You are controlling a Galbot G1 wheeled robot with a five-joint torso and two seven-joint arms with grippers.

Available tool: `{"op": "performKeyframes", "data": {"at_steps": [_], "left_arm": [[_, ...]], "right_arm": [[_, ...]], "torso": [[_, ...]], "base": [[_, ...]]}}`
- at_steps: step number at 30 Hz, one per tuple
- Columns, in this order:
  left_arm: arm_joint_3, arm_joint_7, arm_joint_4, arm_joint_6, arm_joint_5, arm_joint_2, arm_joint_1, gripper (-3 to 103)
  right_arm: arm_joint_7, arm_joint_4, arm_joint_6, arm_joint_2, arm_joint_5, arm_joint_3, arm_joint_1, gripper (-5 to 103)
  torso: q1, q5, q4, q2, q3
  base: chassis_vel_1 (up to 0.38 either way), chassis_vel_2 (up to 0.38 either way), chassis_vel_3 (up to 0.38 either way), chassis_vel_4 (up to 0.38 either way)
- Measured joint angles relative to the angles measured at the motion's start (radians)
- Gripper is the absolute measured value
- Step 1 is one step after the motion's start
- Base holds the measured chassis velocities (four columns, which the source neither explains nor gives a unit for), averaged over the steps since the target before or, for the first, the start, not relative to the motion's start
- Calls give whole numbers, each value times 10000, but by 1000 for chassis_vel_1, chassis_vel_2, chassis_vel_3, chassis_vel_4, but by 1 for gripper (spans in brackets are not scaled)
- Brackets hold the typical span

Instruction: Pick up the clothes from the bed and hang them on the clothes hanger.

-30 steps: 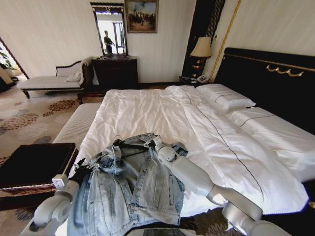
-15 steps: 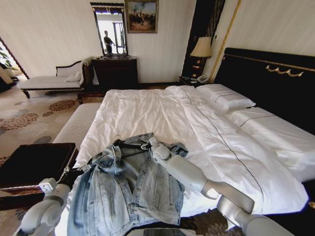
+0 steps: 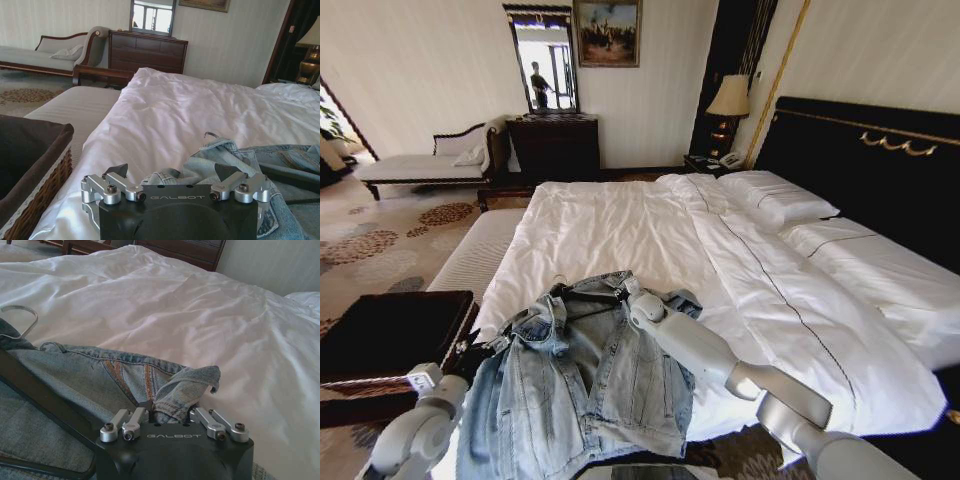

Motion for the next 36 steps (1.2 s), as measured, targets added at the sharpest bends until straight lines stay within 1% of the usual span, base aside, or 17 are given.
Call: {"op": "performKeyframes", "data": {"at_steps": [3,5,8,14,16,18,19,20,21,22,24,25,28,30,33,35,36], "left_arm": [[26,10,9,-25,21,-31,-41,99],[29,11,47,-32,20,-30,-95,99],[30,10,190,-46,-18,48,-228,98],[103,10,396,-71,-61,176,-448,98],[170,8,464,-80,-51,206,-575,98],[186,6,432,-80,-62,229,-587,98],[207,6,367,-76,-81,256,-599,98],[231,6,312,-67,-94,290,-625,98],[365,21,152,-25,-103,476,-764,97],[541,33,27,24,-81,700,-945,93],[890,45,-98,110,-47,1130,-1252,92],[890,45,-98,110,-47,1130,-1252,92],[2101,141,199,245,-183,2397,-2225,90],[2332,165,305,262,-279,2582,-2420,90],[3623,356,906,568,-1447,3504,-3875,90],[3819,399,1016,636,-1663,3625,-4155,90],[4249,526,1307,796,-2188,3916,-4844,90]], "right_arm": [[-20,135,6,-93,-41,4,0,20],[-39,194,6,-129,-52,7,8,20],[-120,482,-21,-308,-39,59,31,5],[-178,802,-152,-534,116,83,5,4],[-301,702,-131,-539,-55,65,-62,4],[-340,693,-113,-539,-144,69,-118,1],[-347,697,-103,-539,-185,78,-161,5],[-349,717,-94,-544,-206,95,-205,5],[-349,790,-62,-576,-237,131,-278,15],[-346,829,-43,-602,-257,163,-311,15],[-329,870,-29,-629,-257,200,-324,26],[-329,870,-29,-629,-257,200,-324,26],[-219,924,-11,-676,-182,305,-323,42],[-186,924,-11,-679,-170,323,-323,42],[68,909,-16,-645,-100,428,-357,58],[103,906,-22,-640,-87,439,-370,58],[208,904,-51,-633,-14,477,-390,70]], "torso": [[1,0,0,0,0],[0,1,0,0,0],[0,0,-1,0,0],[0,0,-1,0,0],[1,0,-2,0,0],[1,0,0,-1,0],[1,0,2,-1,0],[2,0,4,-1,0],[2,0,4,-1,0],[1,0,2,0,0],[1,0,-3,0,-1],[1,0,-3,0,-1],[2,1,-2,-1,0],[3,-1,-3,-1,0],[2,-2,1,-1,0],[2,-1,-1,-1,0],[2,-2,0,-1,0]], "base": [[0,0,0,0],[0,0,0,0],[0,0,0,0],[0,0,0,0],[0,0,0,0],[0,0,0,0],[0,0,0,0],[0,0,0,0],[0,0,0,0],[0,0,0,0],[0,0,0,0],[0,0,0,0],[0,0,0,0],[0,0,0,0],[0,0,0,0],[0,0,0,0],[0,0,0,0]]}}
